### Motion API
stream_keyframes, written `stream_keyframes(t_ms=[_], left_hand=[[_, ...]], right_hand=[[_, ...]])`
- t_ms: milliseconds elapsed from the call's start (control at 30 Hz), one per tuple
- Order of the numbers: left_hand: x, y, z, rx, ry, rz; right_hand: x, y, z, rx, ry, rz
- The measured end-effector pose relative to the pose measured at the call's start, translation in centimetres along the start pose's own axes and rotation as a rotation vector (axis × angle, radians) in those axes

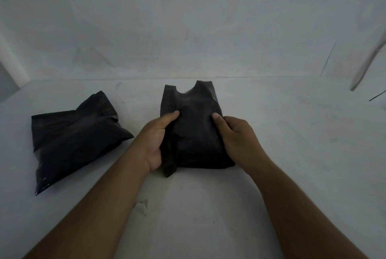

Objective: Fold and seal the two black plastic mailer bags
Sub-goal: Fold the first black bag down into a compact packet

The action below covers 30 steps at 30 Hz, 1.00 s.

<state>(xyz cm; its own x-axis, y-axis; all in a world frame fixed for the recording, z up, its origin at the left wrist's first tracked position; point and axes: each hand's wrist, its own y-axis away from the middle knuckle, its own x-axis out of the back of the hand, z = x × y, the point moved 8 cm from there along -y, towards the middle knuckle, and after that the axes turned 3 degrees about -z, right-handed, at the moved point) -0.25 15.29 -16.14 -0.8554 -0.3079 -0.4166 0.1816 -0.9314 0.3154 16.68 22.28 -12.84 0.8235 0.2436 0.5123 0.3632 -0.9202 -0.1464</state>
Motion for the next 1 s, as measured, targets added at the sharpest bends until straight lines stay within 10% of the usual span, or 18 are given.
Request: stream_keyframes(t_ms=[433, 1000], left_hand=[[0.2, -0.9, 0.1, -0.036, -0.137, 0.005], [-1.2, -0.7, -0.5, 0.038, -0.026, -0.07]], right_hand=[[-1.3, 0.2, 1.2, -0.211, -0.606, -0.247], [-1.7, 0.2, 1.9, -0.348, -0.862, -0.07]])
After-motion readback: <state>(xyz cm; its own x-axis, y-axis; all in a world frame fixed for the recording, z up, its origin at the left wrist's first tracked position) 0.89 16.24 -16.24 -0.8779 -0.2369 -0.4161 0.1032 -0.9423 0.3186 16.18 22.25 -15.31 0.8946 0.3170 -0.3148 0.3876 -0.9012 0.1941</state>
